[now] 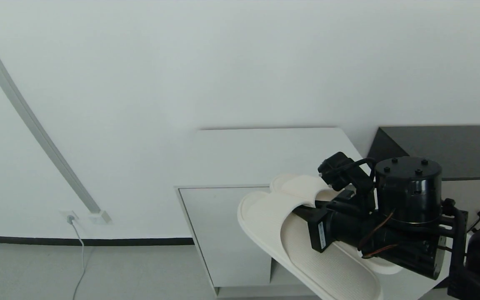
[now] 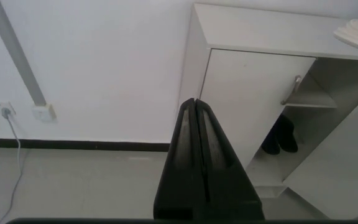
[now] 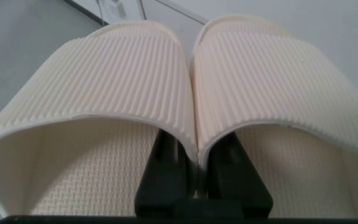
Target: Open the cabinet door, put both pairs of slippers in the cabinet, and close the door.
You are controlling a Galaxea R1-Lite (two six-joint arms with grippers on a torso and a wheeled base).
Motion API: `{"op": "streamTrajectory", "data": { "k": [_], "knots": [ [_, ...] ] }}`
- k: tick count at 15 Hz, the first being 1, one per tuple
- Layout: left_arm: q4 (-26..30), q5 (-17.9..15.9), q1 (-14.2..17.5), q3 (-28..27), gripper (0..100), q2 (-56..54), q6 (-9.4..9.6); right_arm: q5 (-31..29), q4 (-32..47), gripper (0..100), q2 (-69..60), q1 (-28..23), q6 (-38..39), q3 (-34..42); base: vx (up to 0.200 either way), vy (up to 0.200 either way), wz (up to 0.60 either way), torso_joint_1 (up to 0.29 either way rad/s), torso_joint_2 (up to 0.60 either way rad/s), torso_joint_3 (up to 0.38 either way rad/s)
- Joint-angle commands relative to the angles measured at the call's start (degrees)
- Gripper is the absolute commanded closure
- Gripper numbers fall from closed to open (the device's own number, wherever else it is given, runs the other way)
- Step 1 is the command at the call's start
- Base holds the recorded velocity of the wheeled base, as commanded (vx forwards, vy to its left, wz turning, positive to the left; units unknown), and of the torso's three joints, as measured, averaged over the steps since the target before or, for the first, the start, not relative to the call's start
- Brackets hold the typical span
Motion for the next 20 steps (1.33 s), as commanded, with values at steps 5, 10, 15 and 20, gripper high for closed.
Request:
{"op": "streamTrajectory", "data": {
  "k": [5,10,15,20],
  "knots": [
    [0.0,0.0,0.0,0.0,100,0.0,-0.03,0.0,-0.1,100,0.0,0.0,0.0,0.0,0.0,-0.2,0.0,0.001,0.0,0.001],
    [0.0,0.0,0.0,0.0,100,0.0,-0.03,-0.3,-5.4,100,1.3,-0.2,0.0,1.1,0.0,-0.04,0.0,0.0,0.0,0.001],
    [0.0,0.0,0.0,0.0,100,0.0,-0.03,-0.7,-5.6,100,1.5,-0.1,-0.1,1.5,0.0,0.0,0.0,0.0,0.0,0.0],
    [0.0,0.0,0.0,0.0,100,0.0,-0.03,-0.7,-5.6,100,1.5,-0.1,-0.1,1.8,0.0,0.0,0.0,-0.025,0.05,0.029]
  ]
}}
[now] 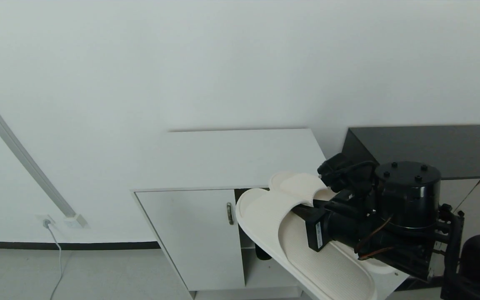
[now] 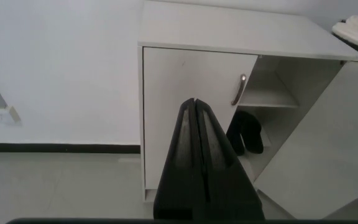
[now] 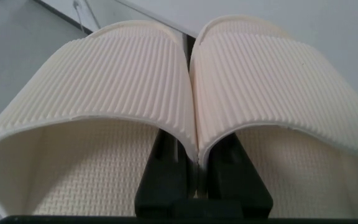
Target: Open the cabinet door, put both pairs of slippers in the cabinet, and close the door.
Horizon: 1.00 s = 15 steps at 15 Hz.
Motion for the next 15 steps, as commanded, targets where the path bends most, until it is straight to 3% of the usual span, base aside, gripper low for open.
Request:
{"op": "streamTrajectory", "data": {
  "k": [1,15],
  "knots": [
    [0.0,0.0,0.0,0.0,100,0.0,-0.02,0.0,0.0,100,0.1,0.0,0.0,0.1,0.0,0.0,0.0,-0.154,0.32,0.178],
    [0.0,0.0,0.0,0.0,100,0.0,-0.02,0.0,-2.5,100,1.3,0.3,-0.3,1.3,0.0,0.0,0.0,-0.185,0.43,0.24]
  ]
}}
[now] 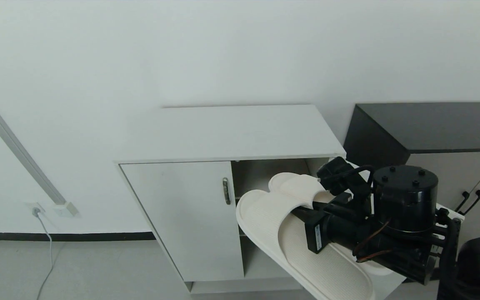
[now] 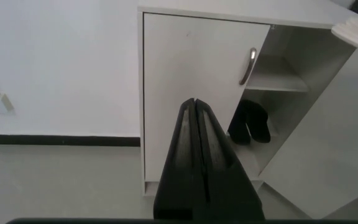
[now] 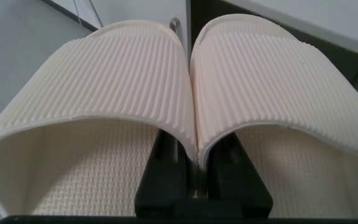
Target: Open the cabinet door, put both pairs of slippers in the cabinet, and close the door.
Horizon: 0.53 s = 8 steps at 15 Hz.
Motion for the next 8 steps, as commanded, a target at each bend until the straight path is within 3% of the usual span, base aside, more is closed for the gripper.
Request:
{"op": "streamTrajectory", "data": {
  "k": [1,8],
  "knots": [
    [0.0,0.0,0.0,0.0,100,0.0,-0.02,0.0,0.0,100,0.3,0.3,0.0,0.2,0.0,0.0,0.0,-0.232,0.56,0.33],
    [0.0,0.0,0.0,0.0,100,0.0,-0.02,0.0,0.0,100,0.6,0.4,0.1,0.2,0.0,0.0,0.0,-0.204,0.52,0.316]
  ]
}}
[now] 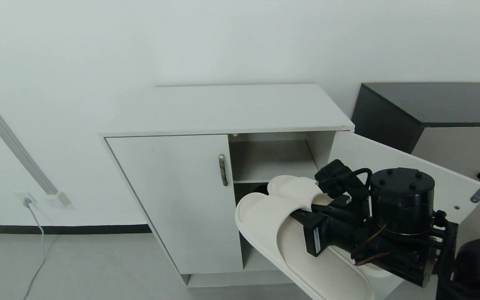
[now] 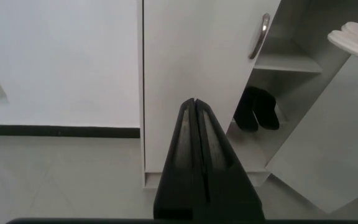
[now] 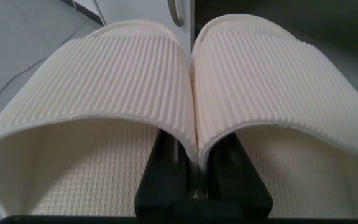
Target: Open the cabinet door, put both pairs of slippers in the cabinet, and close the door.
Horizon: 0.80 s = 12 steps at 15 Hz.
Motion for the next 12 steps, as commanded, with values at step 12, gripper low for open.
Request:
{"op": "streamTrajectory", "data": {
  "k": [12],
  "knots": [
    [0.0,0.0,0.0,0.0,100,0.0,-0.03,-0.1,-4.8,100,2.3,0.0,-0.1,1.1,0.0,0.0,0.0,-0.138,0.48,0.335]
  ]
}}
